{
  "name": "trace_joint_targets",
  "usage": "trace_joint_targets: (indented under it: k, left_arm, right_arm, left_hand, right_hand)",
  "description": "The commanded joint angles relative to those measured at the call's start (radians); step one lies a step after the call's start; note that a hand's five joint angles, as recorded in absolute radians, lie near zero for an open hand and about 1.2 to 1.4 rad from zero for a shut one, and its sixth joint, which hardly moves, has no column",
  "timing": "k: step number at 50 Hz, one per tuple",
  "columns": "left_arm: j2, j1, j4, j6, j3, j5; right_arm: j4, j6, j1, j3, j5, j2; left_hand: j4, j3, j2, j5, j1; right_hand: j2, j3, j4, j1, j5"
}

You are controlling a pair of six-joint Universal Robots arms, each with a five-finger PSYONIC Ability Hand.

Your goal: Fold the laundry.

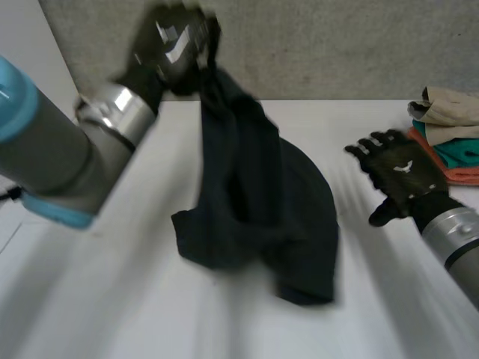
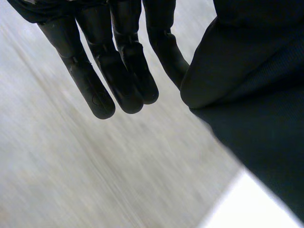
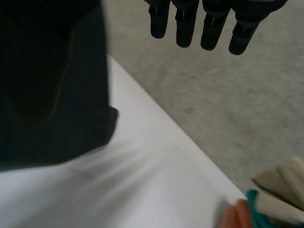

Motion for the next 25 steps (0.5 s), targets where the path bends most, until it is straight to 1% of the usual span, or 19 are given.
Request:
trace_joint_targets:
  k: [1,4,5,6,7,8,9,10,12,15,16,19,20,23,24,25]
  left_arm:
    - [-0.167,-0.03,-0.027,0.195,-0.081,-0.055]
    - [-0.174,-0.03,-0.025,0.251,-0.067,-0.14]
    - [-0.174,-0.03,-0.025,0.284,-0.058,-0.202]
    - [-0.174,-0.03,-0.025,0.298,-0.055,-0.233]
    - [-0.171,-0.028,-0.025,0.309,-0.05,-0.259]
    - [-0.17,-0.028,-0.025,0.318,-0.047,-0.281]
    - [-0.162,-0.027,-0.028,0.327,-0.043,-0.321]
    - [-0.153,-0.027,-0.028,0.332,-0.043,-0.336]
    - [-0.112,-0.027,-0.033,0.346,-0.055,-0.371]
    - [-0.061,-0.027,-0.036,0.335,-0.081,-0.382]
    - [-0.023,-0.027,-0.042,0.334,-0.111,-0.381]
    - [0.045,-0.039,-0.051,0.335,-0.173,-0.379]
    - [0.087,-0.054,-0.056,0.334,-0.214,-0.378]
    - [0.137,-0.103,-0.061,0.321,-0.263,-0.373]
    - [0.157,-0.146,-0.065,0.306,-0.295,-0.369]
    - [0.161,-0.163,-0.067,0.298,-0.306,-0.365]
  right_arm:
    - [0.013,0.077,-0.074,-0.033,0.039,-0.033]
    - [0.046,0.078,-0.081,-0.042,0.039,-0.034]
    - [0.073,0.08,-0.081,-0.05,0.038,-0.034]
    - [0.089,0.08,-0.08,-0.054,0.038,-0.034]
    - [0.104,0.08,-0.08,-0.057,0.036,-0.034]
    - [0.118,0.08,-0.08,-0.062,0.036,-0.034]
    - [0.145,0.08,-0.08,-0.07,0.038,-0.036]
    - [0.159,0.08,-0.08,-0.074,0.039,-0.034]
    - [0.21,0.08,-0.075,-0.088,0.039,-0.034]
    - [0.283,0.08,-0.074,-0.108,0.036,-0.033]
    - [0.347,0.075,-0.074,-0.125,0.03,-0.031]
    - [0.44,0.06,-0.069,-0.148,0.015,-0.029]
    - [0.484,0.04,-0.068,-0.161,0.012,-0.029]
    - [0.504,-0.037,-0.068,-0.175,0.003,-0.026]
    - [0.5,-0.102,-0.068,-0.181,-0.005,-0.022]
    - [0.5,-0.138,-0.068,-0.183,-0.01,-0.019]
  left_hand:
    - [0.199,0.205,0.202,0.228,0.258]
    - [0.199,0.205,0.202,0.228,0.258]
    - [0.199,0.205,0.202,0.228,0.258]
    - [0.199,0.205,0.202,0.228,0.258]
    - [0.109,0.115,0.112,0.138,0.168]
    - [-0.037,-0.031,-0.034,-0.008,0.022]
    - [-0.396,-0.39,-0.393,-0.367,-0.337]
    - [-0.58,-0.574,-0.577,-0.551,-0.521]
    - [-0.81,-0.804,-0.807,-0.781,-0.751]
    - [-0.852,-0.846,-0.849,-0.823,-0.793]
    - [-0.887,-0.881,-0.884,-0.858,-0.828]
    - [-0.905,-0.899,-0.902,-0.876,-0.846]
    - [-0.911,-0.904,-0.908,-0.881,-0.852]
    - [-0.917,-0.91,-0.914,-0.887,-0.858]
    - [-0.92,-0.913,-0.917,-0.89,-0.86]
    - [-0.923,-0.916,-0.92,-0.893,-0.863]
  right_hand:
    - [-0.038,-0.035,-0.027,-0.049,-0.039]
    - [-0.038,-0.035,-0.027,-0.049,-0.039]
    - [-0.038,-0.035,-0.027,-0.049,-0.039]
    - [-0.038,-0.035,-0.027,-0.049,-0.039]
    - [-0.038,-0.035,-0.027,-0.049,-0.039]
    - [-0.038,-0.035,-0.027,-0.049,-0.039]
    - [-0.038,-0.035,-0.027,-0.049,-0.039]
    - [-0.038,-0.035,-0.027,-0.049,-0.039]
    - [-0.038,-0.035,-0.027,-0.049,-0.039]
    - [-0.038,-0.035,-0.027,-0.049,-0.039]
    - [-0.038,-0.035,-0.027,-0.049,-0.039]
    - [-0.038,-0.035,-0.027,-0.049,-0.039]
    - [-0.038,-0.035,-0.027,-0.049,-0.039]
    - [-0.038,-0.035,-0.027,-0.049,-0.039]
    - [-0.038,-0.035,-0.027,-0.049,-0.039]
    - [-0.038,-0.035,-0.027,-0.049,-0.039]
